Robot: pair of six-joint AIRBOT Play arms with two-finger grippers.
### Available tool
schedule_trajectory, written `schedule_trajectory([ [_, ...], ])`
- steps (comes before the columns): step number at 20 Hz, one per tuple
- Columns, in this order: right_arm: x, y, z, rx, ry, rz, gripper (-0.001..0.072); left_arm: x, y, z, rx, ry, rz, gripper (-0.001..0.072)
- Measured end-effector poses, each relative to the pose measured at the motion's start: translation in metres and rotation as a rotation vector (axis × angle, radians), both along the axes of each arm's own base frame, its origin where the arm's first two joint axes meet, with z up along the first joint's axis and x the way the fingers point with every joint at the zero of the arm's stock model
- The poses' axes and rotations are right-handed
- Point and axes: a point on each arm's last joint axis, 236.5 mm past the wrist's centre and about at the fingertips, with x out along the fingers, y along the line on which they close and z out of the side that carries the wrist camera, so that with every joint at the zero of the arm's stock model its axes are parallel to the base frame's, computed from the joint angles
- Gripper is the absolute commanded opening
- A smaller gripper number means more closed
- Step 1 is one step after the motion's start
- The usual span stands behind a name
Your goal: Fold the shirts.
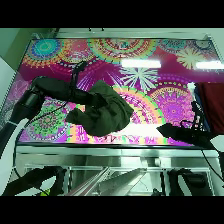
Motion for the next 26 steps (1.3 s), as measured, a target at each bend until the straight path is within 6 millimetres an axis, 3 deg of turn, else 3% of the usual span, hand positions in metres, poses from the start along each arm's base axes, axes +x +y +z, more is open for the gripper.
schedule_trajectory([
  [1, 0.001, 0.001, 0.001, -0.001, -0.01, 0.009, 0.0605, 0.003, 0.001, 0.001, 0.007, 0.007, -0.001, 0.0704],
  [3, 0.009, 0.006, 0.008, 0.009, -0.067, 0.05, 0.0624, 0.015, 0.022, 0.006, 0.042, 0.013, 0.027, 0.0705],
  [7, 0.031, 0.039, 0.031, 0.107, -0.21, 0.19, 0.0624, 0.032, 0.107, 0.0, 0.125, 0.07, 0.192, 0.0704],
  [10, 0.049, 0.08, 0.031, 0.185, -0.232, 0.321, 0.0624, 0.019, 0.174, -0.034, 0.155, 0.174, 0.352, 0.0704],
  [12, 0.059, 0.118, 0.023, 0.207, -0.222, 0.425, 0.0623, 0.003, 0.2, -0.061, 0.144, 0.244, 0.415, 0.0704],
  [15, 0.073, 0.186, 0.001, 0.211, -0.19, 0.582, 0.0609, -0.009, 0.217, -0.099, 0.1, 0.293, 0.483, 0.0704],
  [16, 0.078, 0.206, -0.007, 0.208, -0.176, 0.62, 0.057, -0.01, 0.221, -0.111, 0.091, 0.307, 0.5, 0.0704],
  [19, 0.091, 0.256, -0.034, 0.179, -0.145, 0.718, 0.057, -0.006, 0.223, -0.142, 0.087, 0.342, 0.512, 0.0704],
  [23, 0.097, 0.283, -0.06, 0.103, -0.097, 0.807, 0.0552, 0.013, 0.209, -0.163, 0.075, 0.355, 0.451, 0.0704],
  [25, 0.097, 0.284, -0.068, 0.063, -0.075, 0.831, 0.0372, 0.023, 0.201, -0.171, 0.074, 0.361, 0.422, 0.0704],
  [26, 0.095, 0.283, -0.072, 0.048, -0.064, 0.845, 0.0321, 0.028, 0.197, -0.174, 0.077, 0.363, 0.403, 0.0703],
])
